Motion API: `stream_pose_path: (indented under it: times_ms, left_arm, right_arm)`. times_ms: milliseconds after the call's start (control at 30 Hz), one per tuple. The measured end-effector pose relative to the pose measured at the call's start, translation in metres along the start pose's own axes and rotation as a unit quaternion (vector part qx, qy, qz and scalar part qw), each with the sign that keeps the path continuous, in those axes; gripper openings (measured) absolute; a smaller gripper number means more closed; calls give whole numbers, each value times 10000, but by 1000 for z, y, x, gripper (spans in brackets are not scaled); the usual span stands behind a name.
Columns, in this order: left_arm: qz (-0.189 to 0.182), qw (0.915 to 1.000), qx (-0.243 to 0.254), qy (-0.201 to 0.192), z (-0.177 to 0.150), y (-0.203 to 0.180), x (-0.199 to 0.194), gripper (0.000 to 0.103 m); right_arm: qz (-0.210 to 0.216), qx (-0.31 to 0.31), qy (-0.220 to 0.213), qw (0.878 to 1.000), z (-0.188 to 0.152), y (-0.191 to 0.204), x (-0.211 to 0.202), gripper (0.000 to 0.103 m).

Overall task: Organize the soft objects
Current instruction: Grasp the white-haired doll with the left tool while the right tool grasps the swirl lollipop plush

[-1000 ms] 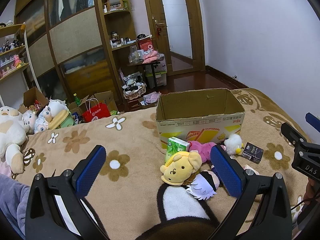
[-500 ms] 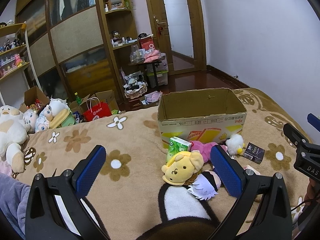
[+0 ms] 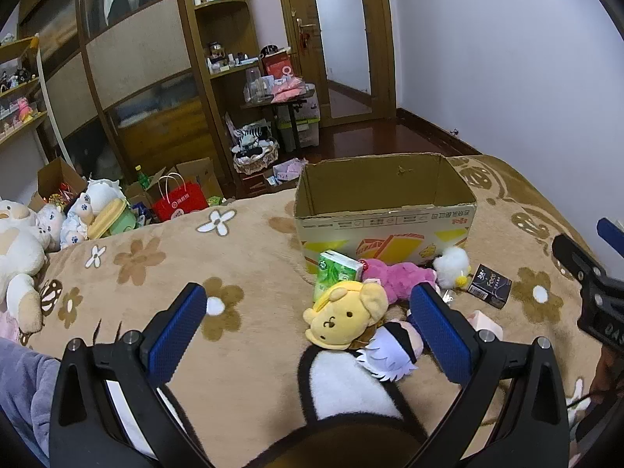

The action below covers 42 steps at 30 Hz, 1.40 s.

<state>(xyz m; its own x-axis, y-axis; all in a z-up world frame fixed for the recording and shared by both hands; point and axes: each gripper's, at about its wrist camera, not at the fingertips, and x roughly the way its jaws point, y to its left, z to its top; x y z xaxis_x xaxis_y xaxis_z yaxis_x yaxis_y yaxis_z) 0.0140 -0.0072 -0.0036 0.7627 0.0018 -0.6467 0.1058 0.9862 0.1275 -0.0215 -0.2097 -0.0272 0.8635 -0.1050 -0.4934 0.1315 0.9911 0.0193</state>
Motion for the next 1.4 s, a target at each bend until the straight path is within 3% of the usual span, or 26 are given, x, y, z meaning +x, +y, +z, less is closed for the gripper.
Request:
stream_pose_path:
  times_ms: [700, 1033, 1400]
  left_arm:
    - [-267, 9980, -90, 559, 9, -20, 66, 103]
    - [-490, 9917, 272, 1159, -10, -45, 107, 103]
    - [-971, 9773, 390, 1840, -29, -66, 141, 103]
  right_arm:
    - [229, 159, 1232, 9920, -17, -4, 60, 103]
    - [607, -19, 2122, 9753, -45, 0, 98, 101]
    - [988, -211, 2796, 9548, -70, 13, 119, 101]
